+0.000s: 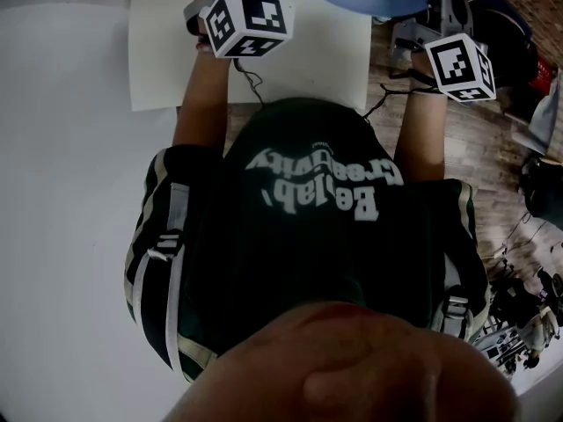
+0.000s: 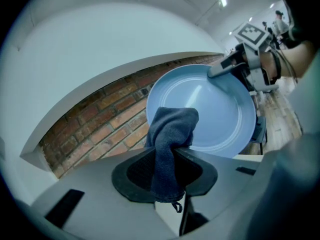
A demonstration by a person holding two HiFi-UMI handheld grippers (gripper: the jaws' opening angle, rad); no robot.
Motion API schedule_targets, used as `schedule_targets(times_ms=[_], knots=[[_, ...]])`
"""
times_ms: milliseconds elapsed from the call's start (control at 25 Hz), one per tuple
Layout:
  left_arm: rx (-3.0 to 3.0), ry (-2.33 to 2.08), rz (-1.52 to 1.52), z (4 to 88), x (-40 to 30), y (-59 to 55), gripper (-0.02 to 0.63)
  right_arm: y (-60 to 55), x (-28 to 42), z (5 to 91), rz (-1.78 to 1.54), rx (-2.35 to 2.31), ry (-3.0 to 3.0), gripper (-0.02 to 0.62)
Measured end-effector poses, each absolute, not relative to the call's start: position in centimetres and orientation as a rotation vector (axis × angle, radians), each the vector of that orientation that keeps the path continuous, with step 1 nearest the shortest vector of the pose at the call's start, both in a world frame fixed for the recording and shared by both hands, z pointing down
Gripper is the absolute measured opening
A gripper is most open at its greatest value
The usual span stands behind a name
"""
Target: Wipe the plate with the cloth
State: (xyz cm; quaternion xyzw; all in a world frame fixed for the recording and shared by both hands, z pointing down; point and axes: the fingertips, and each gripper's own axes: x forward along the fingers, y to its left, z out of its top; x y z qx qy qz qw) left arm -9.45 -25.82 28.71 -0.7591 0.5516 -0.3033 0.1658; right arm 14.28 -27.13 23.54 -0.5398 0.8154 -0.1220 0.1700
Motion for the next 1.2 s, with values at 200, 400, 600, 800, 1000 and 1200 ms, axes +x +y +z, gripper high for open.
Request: schedule_targets(times_ms=[200,400,600,800,1000,1200], knots=[[-2.202,1.501,-0.893,30.6,-7.8,-24.6,0.098,-27.8,14.2,22.5,-0.314,-1.535,2.296,0.017],[-2.259,1.439,-0.920,32.0,-6.3,-22.2,0.098,-27.2,13.3,21.3,-0.312,-1.521,2.290,0.020],[-2.321,1.374,-0.922,34.0,-4.4,-20.9,0.098,-27.5,12.6,22.2,-0.333,-1.520,2.290,0.021],[-2.359,1.314,-0.903,34.4,-2.6,-20.0,0.098,-27.2,11.8,22.6,-0.348,-1.517,2.297,0.021],[-2.383,1.273,-0.877,33.8,-2.1,-19.3,0.098,-26.7,10.6,22.3,-0.356,-1.519,2.299,0.021],[-2.404,1.258,-0.835,33.9,-1.5,-19.2,0.098,-26.3,9.8,23.4,-0.367,-1.517,2.310,0.021]])
